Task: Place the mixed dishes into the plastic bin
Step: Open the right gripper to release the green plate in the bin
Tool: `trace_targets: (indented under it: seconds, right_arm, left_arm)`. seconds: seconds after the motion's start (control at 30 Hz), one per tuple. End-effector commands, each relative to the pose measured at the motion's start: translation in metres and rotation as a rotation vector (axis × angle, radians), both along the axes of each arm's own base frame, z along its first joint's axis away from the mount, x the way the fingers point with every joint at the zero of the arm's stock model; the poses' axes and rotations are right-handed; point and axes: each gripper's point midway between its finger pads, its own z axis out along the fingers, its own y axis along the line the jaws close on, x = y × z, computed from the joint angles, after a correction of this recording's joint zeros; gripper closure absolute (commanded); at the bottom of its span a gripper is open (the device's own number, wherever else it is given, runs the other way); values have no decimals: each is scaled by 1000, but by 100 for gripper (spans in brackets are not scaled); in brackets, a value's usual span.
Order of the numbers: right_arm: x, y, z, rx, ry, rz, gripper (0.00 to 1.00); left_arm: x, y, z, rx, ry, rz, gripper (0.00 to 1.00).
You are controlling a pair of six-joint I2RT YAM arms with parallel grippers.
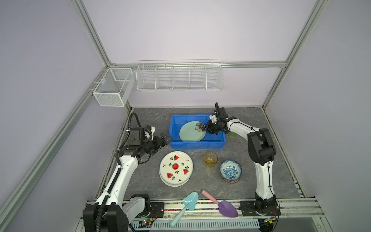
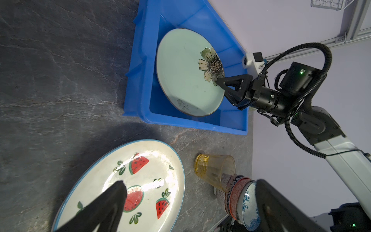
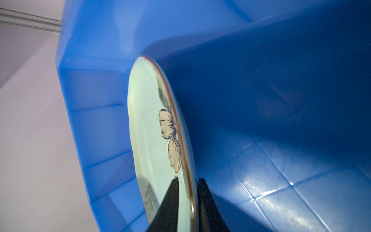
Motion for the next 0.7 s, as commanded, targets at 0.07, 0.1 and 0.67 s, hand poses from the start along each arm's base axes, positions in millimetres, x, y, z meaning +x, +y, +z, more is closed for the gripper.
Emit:
trace_targets:
  seconds: [0.07, 0.1, 0.67]
  right_arm:
    - [-3, -11, 23, -20, -47, -15, 80]
    - [-4, -11, 23, -23, -47, -15, 82]
    - [-5, -31, 40, -133, -120, -41, 79]
  left_arm:
    - [0, -1, 1, -9, -11, -14, 0]
    - [-1, -1, 0, -9, -9, -14, 0]
    - [-7, 0, 0, -6, -10, -8, 0]
